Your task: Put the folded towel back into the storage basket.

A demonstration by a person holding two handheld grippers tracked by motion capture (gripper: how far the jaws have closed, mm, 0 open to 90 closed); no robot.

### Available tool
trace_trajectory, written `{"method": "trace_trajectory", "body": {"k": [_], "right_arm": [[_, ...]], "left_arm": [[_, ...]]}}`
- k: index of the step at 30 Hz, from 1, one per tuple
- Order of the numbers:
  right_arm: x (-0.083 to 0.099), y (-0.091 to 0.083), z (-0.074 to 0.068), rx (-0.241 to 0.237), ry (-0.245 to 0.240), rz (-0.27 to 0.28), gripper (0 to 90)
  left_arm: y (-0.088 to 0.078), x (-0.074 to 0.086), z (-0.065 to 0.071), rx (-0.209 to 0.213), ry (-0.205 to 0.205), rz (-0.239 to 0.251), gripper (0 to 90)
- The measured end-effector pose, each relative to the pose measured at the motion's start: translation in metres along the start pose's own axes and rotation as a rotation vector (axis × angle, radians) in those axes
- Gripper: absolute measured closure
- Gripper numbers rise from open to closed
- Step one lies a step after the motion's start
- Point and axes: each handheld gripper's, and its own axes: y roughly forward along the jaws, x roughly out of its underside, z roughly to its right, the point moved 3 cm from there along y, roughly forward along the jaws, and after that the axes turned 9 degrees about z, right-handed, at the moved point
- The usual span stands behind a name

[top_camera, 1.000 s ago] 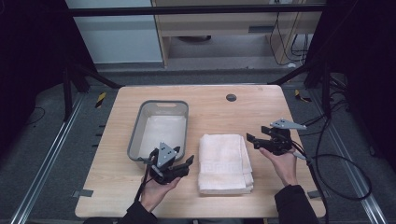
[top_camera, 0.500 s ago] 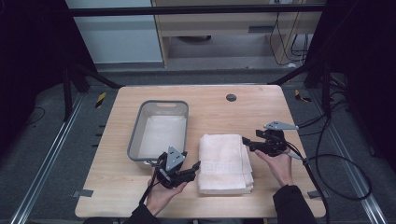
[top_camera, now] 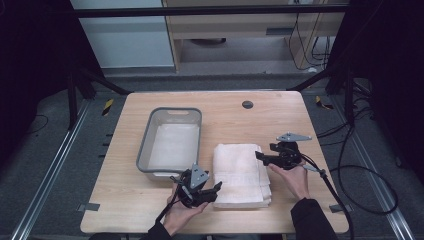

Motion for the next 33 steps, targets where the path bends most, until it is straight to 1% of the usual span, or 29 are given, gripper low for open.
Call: {"method": "trace_trajectory", "body": {"k": [5,7,9,11,12,13,15,16,19,20,22,25,27,28,33], "right_arm": [[0.003,0.003,-0.001,-0.007,0.007,-0.014,27.7],[0.004,0.004,-0.001,-0.006,0.006,-0.018,27.7],[0.006,0.006,-0.001,-0.007,0.002,-0.023,27.7],[0.007,0.008,-0.001,-0.005,0.001,-0.029,27.7],[0.010,0.010,-0.002,-0.005,0.007,-0.039,27.8],[0.011,0.011,-0.002,-0.008,0.002,-0.043,27.8],[0.011,0.012,-0.002,-0.007,0.002,-0.049,28.0],[0.014,0.015,-0.003,-0.011,-0.002,-0.064,28.5],[0.016,0.018,-0.003,-0.014,-0.001,-0.075,28.8],[0.018,0.020,-0.003,-0.014,-0.003,-0.090,29.6],[0.019,0.021,-0.004,-0.016,-0.001,-0.092,30.0],[0.023,0.024,-0.005,-0.018,-0.003,-0.111,31.6],[0.024,0.025,-0.005,-0.015,-0.001,-0.114,31.6],[0.025,0.026,-0.005,-0.013,0.007,-0.125,31.7],[0.028,0.028,-0.005,-0.014,0.027,-0.140,31.7]], "left_arm": [[0.005,0.005,0.003,0.004,0.003,-0.025,39.7],[0.006,0.006,0.003,0.007,0.001,-0.026,39.1],[0.009,0.007,0.004,0.008,-0.001,-0.040,38.7],[0.012,0.010,0.004,0.015,-0.011,-0.053,37.4],[0.016,0.013,0.004,0.023,-0.024,-0.069,35.7],[0.017,0.014,0.004,0.025,-0.027,-0.072,35.2],[0.019,0.015,0.005,0.027,-0.033,-0.076,34.7],[0.020,0.016,0.005,0.028,-0.034,-0.078,33.6],[0.024,0.019,0.005,0.030,-0.043,-0.088,32.6],[0.025,0.020,0.004,0.034,-0.048,-0.090,32.0],[0.026,0.022,0.004,0.033,-0.052,-0.092,31.3],[0.028,0.024,0.004,0.032,-0.061,-0.094,31.0],[0.029,0.025,0.004,0.033,-0.061,-0.095,31.0],[0.029,0.025,0.004,0.036,-0.068,-0.098,31.0],[0.032,0.027,0.002,0.044,-0.093,-0.113,30.7]]}}
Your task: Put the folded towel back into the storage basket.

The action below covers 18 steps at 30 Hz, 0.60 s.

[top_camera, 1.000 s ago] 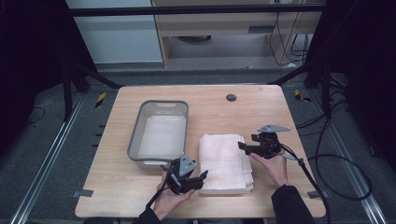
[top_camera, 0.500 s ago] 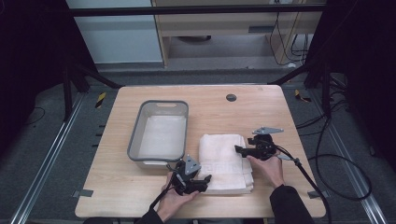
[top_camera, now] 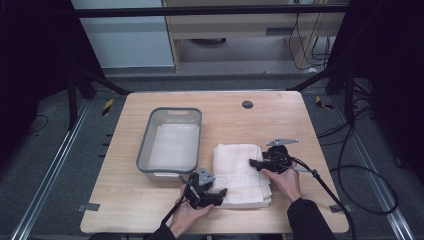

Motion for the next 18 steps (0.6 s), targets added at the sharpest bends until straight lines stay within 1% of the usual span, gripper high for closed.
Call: {"method": "trace_trajectory", "body": {"k": [3,5,9,12,14,16,17,18], "right_arm": [[0.0009,0.0018,0.0001,-0.002,0.001,-0.002,31.7],[0.0016,0.0029,0.0007,-0.002,0.009,-0.010,31.6],[0.0031,0.0052,0.0007,-0.006,0.031,-0.019,31.8],[0.0036,0.0063,0.0009,-0.009,0.038,-0.022,32.4],[0.0042,0.0066,0.0016,-0.025,0.065,-0.024,34.4],[0.0054,0.0069,0.0031,-0.038,0.091,-0.023,35.1],[0.0054,0.0069,0.0031,-0.038,0.091,-0.023,35.1],[0.0057,0.0069,0.0032,-0.041,0.101,-0.024,35.7]], "left_arm": [[0.0013,0.0004,-0.0009,0.005,-0.013,-0.002,30.2],[0.0022,0.0007,-0.0019,0.009,-0.025,-0.004,29.3],[0.0038,0.0013,-0.0039,0.023,-0.037,-0.016,28.8],[0.0048,0.0014,-0.0043,0.028,-0.047,-0.019,28.9],[0.0056,0.0016,-0.0049,0.036,-0.054,-0.024,29.2],[0.0069,0.0015,-0.0059,0.054,-0.069,-0.031,30.3],[0.0069,0.0015,-0.0059,0.054,-0.069,-0.031,30.5],[0.0073,0.0015,-0.0066,0.060,-0.073,-0.035,30.5]]}}
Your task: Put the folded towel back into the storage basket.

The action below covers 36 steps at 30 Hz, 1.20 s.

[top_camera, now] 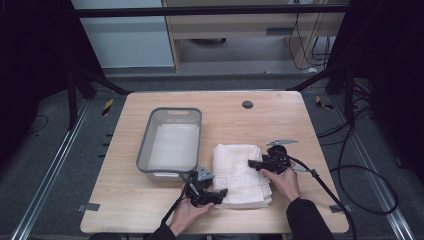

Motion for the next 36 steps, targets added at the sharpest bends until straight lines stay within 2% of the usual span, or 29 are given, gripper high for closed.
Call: {"method": "trace_trajectory", "body": {"k": [6,11,18,22,23,27,28,33,36], "right_arm": [[-0.0003,0.0004,-0.0004,-0.021,0.018,-0.006,42.1],[-0.0003,0.0010,-0.0011,-0.041,0.046,-0.014,48.7],[-0.0012,0.0008,-0.0017,-0.073,0.080,-0.027,60.0],[-0.0017,0.0001,-0.0026,-0.083,0.087,-0.027,64.4],[-0.0017,0.0001,-0.0026,-0.083,0.087,-0.027,64.4],[-0.0027,-0.0011,-0.0032,-0.089,0.088,-0.022,67.5],[-0.0030,-0.0015,-0.0035,-0.091,0.091,-0.020,67.8],[-0.0047,-0.0040,-0.0044,-0.092,0.089,-0.010,68.4],[-0.0068,-0.0071,-0.0055,-0.090,0.086,-0.005,68.4]], "left_arm": [[0.0022,0.0000,-0.0017,0.038,-0.023,-0.008,32.4],[0.0024,-0.0003,-0.0016,0.061,-0.024,-0.012,37.7],[0.0024,-0.0003,-0.0022,0.121,-0.071,-0.022,49.1],[0.0015,-0.0007,-0.0014,0.126,-0.073,-0.022,55.6],[0.0010,-0.0010,-0.0004,0.126,-0.069,-0.022,55.6],[-0.0013,-0.0022,0.0016,0.118,-0.044,-0.009,64.8],[-0.0017,-0.0025,0.0012,0.120,-0.050,-0.009,66.0],[-0.0038,-0.0032,0.0019,0.124,-0.060,0.003,68.9],[-0.0063,-0.0045,0.0033,0.121,-0.045,0.015,69.3]]}}
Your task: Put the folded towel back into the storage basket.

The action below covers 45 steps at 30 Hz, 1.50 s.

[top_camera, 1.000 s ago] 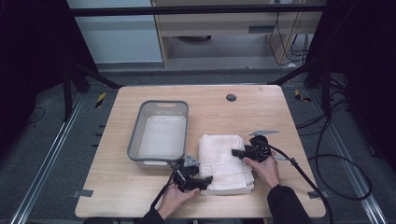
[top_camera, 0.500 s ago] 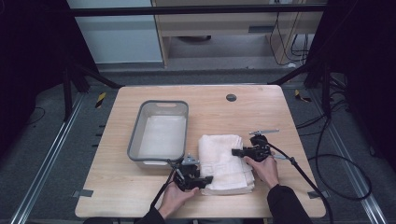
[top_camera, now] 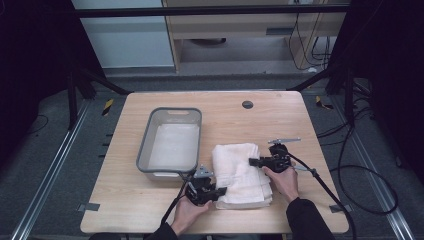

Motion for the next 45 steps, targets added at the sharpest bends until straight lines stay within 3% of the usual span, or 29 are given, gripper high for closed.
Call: {"method": "trace_trajectory", "body": {"k": [7,15,21,27,31,45], "right_arm": [[-0.008,-0.013,-0.009,0.000,-0.033,0.048,68.6],[-0.023,-0.040,-0.022,-0.039,-0.047,0.135,68.7],[-0.031,-0.048,-0.030,-0.045,-0.059,0.165,68.7],[-0.035,-0.051,-0.035,-0.026,-0.084,0.172,68.7],[-0.038,-0.053,-0.037,-0.034,-0.068,0.179,68.8],[-0.055,-0.055,-0.051,-0.016,-0.103,0.183,68.9]], "left_arm": [[-0.008,-0.007,0.006,-0.006,0.028,0.034,69.5],[-0.028,-0.025,0.017,0.007,0.061,0.104,69.7],[-0.035,-0.031,0.021,0.005,0.074,0.133,69.8],[-0.039,-0.033,0.022,-0.001,0.088,0.146,69.7],[-0.043,-0.036,0.023,-0.003,0.094,0.158,69.8],[-0.054,-0.046,0.021,-0.008,0.091,0.203,69.9]]}}
